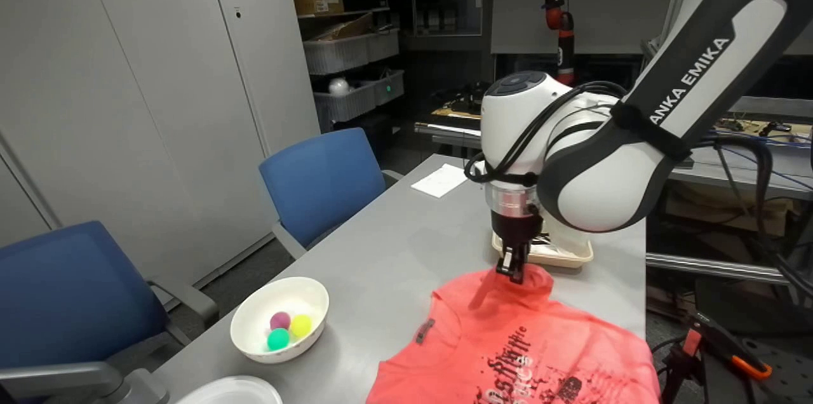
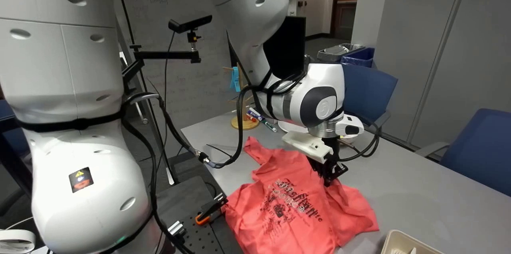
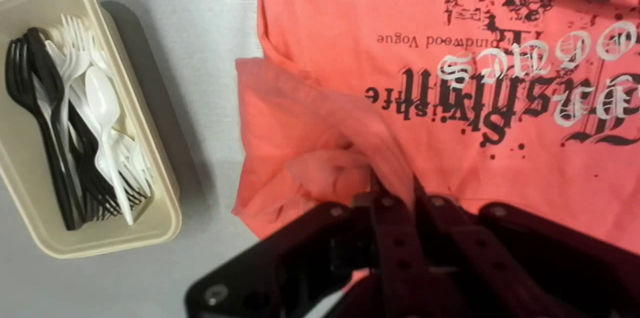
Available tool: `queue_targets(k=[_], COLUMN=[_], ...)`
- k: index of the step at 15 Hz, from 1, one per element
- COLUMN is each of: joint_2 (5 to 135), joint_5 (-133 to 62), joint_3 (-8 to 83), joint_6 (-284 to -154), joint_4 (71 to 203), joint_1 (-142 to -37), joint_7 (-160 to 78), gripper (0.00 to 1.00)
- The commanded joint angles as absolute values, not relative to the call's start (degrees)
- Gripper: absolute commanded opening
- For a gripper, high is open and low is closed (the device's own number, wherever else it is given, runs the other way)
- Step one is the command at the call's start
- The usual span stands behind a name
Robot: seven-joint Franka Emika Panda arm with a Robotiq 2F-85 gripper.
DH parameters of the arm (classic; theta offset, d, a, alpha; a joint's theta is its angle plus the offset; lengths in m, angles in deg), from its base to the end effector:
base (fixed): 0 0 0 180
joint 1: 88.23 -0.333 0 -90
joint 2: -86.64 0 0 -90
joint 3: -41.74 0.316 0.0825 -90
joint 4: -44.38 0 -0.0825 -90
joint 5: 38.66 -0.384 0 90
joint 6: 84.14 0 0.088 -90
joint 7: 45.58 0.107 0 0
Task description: Fold the right sleeve and then the left sleeve of the sweatshirt, fold the sweatshirt in half from bottom to top
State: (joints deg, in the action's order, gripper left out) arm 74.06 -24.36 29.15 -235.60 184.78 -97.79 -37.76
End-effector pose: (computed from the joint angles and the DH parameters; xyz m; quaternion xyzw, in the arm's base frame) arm 0.4818 -0.0223 0.2115 0.9964 0.0181 -0.0096 0.0823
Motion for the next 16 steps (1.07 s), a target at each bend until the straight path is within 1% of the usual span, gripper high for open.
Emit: queue_targets(k=[1, 8, 16], joint_2=[73.8, 71.9, 69.6], joint_5=[-23.8, -24.3, -25.9], joint_3=[33.6, 37.6, 39.5], joint_6=[-231.3, -228.8, -228.8], joint_4=[182.6, 179.0, 177.0], joint_1=[-95.0, -94.8, -94.4], joint_7=[-40.3, -40.7, -42.2], gripper=[0.01, 0.01, 0.01])
